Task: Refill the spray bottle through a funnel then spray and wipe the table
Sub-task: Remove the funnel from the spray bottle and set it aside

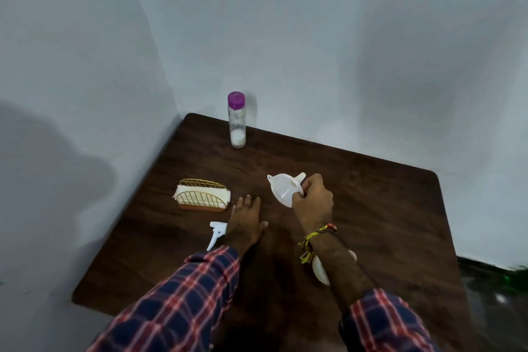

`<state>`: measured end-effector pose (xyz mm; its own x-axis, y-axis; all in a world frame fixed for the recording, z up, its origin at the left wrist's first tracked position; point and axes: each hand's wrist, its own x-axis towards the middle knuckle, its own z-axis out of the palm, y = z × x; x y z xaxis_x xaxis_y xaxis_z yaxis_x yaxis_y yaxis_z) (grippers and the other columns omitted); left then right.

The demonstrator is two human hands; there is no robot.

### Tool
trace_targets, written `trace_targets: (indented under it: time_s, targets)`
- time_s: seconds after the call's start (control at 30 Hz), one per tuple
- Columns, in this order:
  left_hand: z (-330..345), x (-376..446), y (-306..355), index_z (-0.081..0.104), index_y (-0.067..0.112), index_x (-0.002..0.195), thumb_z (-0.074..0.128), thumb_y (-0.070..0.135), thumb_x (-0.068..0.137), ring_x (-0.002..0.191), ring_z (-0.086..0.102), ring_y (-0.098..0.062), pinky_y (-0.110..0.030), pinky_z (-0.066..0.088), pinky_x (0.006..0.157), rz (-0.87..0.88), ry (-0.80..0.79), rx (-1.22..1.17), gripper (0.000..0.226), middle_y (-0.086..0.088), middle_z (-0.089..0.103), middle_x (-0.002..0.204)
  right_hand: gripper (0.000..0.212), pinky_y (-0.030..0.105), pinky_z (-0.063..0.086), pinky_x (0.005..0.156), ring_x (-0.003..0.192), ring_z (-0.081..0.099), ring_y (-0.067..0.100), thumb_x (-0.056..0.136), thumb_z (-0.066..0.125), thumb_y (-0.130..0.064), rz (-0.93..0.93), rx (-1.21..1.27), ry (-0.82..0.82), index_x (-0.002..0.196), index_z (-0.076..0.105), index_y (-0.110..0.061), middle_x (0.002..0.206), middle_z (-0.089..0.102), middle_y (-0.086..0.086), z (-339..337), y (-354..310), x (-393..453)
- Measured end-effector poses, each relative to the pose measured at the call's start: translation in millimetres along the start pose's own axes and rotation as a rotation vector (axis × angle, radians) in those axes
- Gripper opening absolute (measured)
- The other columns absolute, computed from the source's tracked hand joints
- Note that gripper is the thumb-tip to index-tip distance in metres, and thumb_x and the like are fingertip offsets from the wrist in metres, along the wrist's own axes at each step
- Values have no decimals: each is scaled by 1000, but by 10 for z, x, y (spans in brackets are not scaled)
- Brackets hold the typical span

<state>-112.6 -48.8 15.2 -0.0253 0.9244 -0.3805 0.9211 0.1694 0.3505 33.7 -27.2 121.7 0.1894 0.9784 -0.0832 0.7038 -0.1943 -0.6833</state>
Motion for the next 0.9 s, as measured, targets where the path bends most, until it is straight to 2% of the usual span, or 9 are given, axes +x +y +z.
trace_targets:
  time_s: [0.03,0.1,0.17,0.23,0.37,0.43,0.57,0.67,0.9]
  targets:
    - [-19,81,-25,10,16,155,61,44,90,149,7,-34,-44,10,122,-14,-48,37,87,-14,9,162,19,35,53,73,92,66,34,83,63,-11,-15,-59,-27,96,49,-10,98,67,14,108,-39,110]
    - [-34,247,-71,7,16,155,70,43,84,149,5,-36,-47,11,121,-41,-172,82,99,-15,4,162,33,43,52,89,104,63,37,86,61,-12,-51,-175,-79,116,47,-6,113,65,18,332,-75,361]
    - [-38,364,-103,7,16,155,76,37,80,149,4,-38,-50,16,119,-54,-286,99,104,-15,2,163,51,44,46,94,110,59,38,89,56,-13,-93,-313,-122,136,37,-4,121,61,18,524,-67,610]
    - [-49,454,-123,8,15,155,79,31,78,149,4,-39,-52,20,118,-60,-346,91,105,-14,1,163,61,43,44,93,113,57,38,92,52,-11,-132,-419,-156,146,27,-4,125,58,18,693,-55,864]
    - [-78,549,-139,10,13,155,81,31,76,148,7,-40,-51,24,117,-44,-400,102,107,-16,3,162,39,43,51,80,107,60,37,97,44,-9,-246,-646,-136,135,40,-7,123,56,16,997,-20,1293]
    - [-68,593,-165,10,13,155,82,33,75,148,8,-40,-50,24,117,-38,-417,111,109,-17,3,162,32,44,52,76,105,61,40,97,44,-7,-277,-686,-117,129,46,-4,125,55,21,1146,-5,1477]
    - [-87,668,-181,12,12,155,84,35,71,147,11,-40,-49,25,117,-23,-438,135,112,-17,6,162,38,52,51,87,128,49,45,99,38,-3,-276,-755,-119,136,43,2,147,37,33,1389,51,1743]
    - [-95,700,-151,12,11,154,84,32,71,147,9,-42,-51,26,115,-28,-458,153,112,-17,5,162,33,55,52,86,132,44,46,99,43,-4,-266,-738,-122,131,48,-1,148,34,32,1525,95,1821]
    - [-58,705,-161,5,14,155,84,36,71,147,4,-43,-50,22,115,-6,-423,204,118,-14,0,163,34,54,52,92,142,29,42,98,41,-1,-209,-734,-174,132,46,-1,154,22,29,1689,248,1871]
